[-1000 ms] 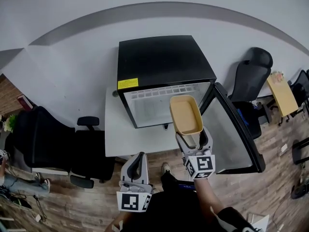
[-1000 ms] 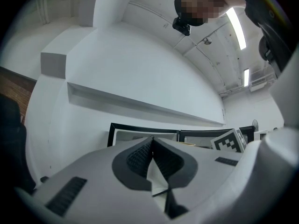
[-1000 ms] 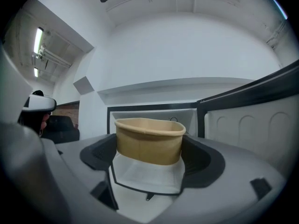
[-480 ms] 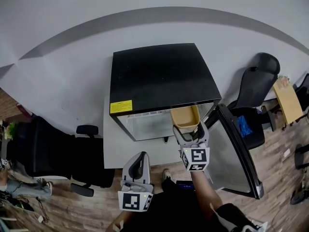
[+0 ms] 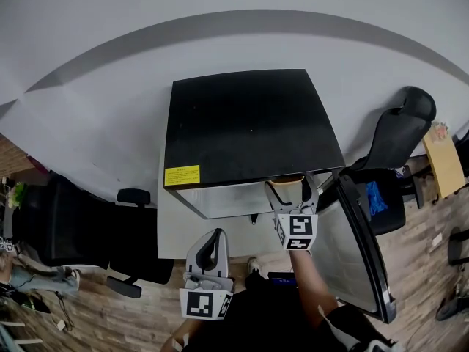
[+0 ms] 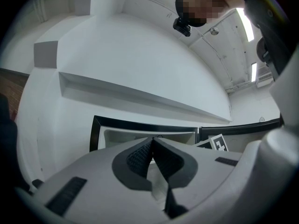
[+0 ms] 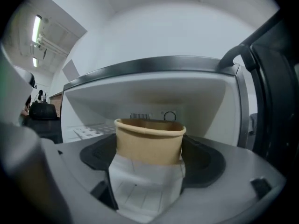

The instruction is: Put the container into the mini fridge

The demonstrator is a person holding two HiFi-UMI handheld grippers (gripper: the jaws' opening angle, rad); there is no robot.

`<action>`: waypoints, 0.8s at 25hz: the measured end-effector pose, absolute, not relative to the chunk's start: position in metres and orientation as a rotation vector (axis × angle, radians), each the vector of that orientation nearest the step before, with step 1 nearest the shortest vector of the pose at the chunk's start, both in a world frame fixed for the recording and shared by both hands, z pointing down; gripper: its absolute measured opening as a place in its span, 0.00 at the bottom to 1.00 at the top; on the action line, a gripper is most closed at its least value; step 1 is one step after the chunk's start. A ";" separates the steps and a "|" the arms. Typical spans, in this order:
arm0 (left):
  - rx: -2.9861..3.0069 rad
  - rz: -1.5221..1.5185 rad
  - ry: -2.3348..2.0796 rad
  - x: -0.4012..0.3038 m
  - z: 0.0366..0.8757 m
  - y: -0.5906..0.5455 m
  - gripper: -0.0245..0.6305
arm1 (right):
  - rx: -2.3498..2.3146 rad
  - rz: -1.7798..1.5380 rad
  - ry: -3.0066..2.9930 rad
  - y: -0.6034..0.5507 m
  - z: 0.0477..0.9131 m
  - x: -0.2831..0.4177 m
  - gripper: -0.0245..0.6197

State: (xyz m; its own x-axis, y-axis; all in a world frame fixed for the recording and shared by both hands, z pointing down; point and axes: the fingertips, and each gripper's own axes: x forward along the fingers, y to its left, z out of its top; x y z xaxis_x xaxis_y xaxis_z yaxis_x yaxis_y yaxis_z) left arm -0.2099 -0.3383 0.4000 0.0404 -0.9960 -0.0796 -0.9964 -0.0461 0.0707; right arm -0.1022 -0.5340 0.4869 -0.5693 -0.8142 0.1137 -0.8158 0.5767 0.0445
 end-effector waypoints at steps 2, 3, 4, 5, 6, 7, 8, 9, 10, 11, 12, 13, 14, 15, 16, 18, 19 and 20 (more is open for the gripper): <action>-2.262 0.162 2.176 -0.210 0.402 -0.341 0.05 | 1.387 0.019 -2.674 -0.540 0.489 -0.104 0.73; -2.261 0.161 2.181 -0.211 0.403 -0.343 0.05 | 1.384 0.019 -2.669 -0.543 0.490 -0.105 0.73; -2.259 0.161 2.185 -0.211 0.403 -0.344 0.05 | 1.381 0.020 -2.666 -0.546 0.491 -0.105 0.73; -2.258 0.160 2.188 -0.211 0.404 -0.345 0.05 | 1.378 0.020 -2.662 -0.549 0.493 -0.106 0.73; -2.257 0.159 2.191 -0.212 0.404 -0.346 0.05 | 1.377 0.019 -2.659 -0.551 0.494 -0.106 0.73; -2.256 0.158 2.193 -0.212 0.405 -0.347 0.05 | 1.376 0.017 -2.655 -0.552 0.495 -0.107 0.73; -2.254 0.158 2.197 -0.212 0.405 -0.347 0.05 | 1.375 0.013 -2.652 -0.554 0.496 -0.107 0.73; -2.251 0.158 2.199 -0.213 0.405 -0.347 0.05 | 1.374 0.011 -2.650 -0.555 0.496 -0.107 0.73; -2.248 0.159 2.202 -0.213 0.405 -0.347 0.05 | 1.372 0.009 -2.648 -0.556 0.496 -0.107 0.73; -2.247 0.158 2.205 -0.213 0.405 -0.347 0.05 | 1.371 0.005 -2.647 -0.557 0.496 -0.108 0.73; -2.247 0.157 2.208 -0.213 0.406 -0.347 0.05 | 1.371 -0.001 -2.644 -0.558 0.496 -0.108 0.73; -2.247 0.155 2.211 -0.213 0.406 -0.346 0.05 | 1.374 -0.008 -2.641 -0.558 0.496 -0.108 0.73; -2.247 0.154 2.213 -0.214 0.406 -0.346 0.05 | 1.376 -0.015 -2.638 -0.559 0.497 -0.108 0.73; -2.245 0.153 2.214 -0.214 0.407 -0.345 0.05 | 1.379 -0.020 -2.635 -0.559 0.497 -0.108 0.73; -2.243 0.154 2.215 -0.214 0.407 -0.345 0.05 | 1.381 -0.024 -2.633 -0.559 0.498 -0.109 0.73; -2.240 0.155 2.216 -0.215 0.406 -0.344 0.05 | 1.381 -0.024 -2.632 -0.559 0.498 -0.109 0.73; -2.238 0.155 2.217 -0.216 0.406 -0.344 0.05 | 1.380 -0.024 -2.631 -0.559 0.498 -0.109 0.73; -2.237 0.154 2.218 -0.216 0.406 -0.343 0.05 | 1.378 -0.024 -2.630 -0.559 0.497 -0.109 0.73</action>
State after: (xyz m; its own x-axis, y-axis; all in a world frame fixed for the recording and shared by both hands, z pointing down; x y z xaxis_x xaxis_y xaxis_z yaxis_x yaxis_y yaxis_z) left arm -0.2162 -0.3430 0.4056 0.0060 -0.9981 -0.0607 -0.9969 -0.0107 0.0777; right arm -0.1090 -0.5587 0.4975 -0.5575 -0.8175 0.1444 -0.8147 0.5722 0.0937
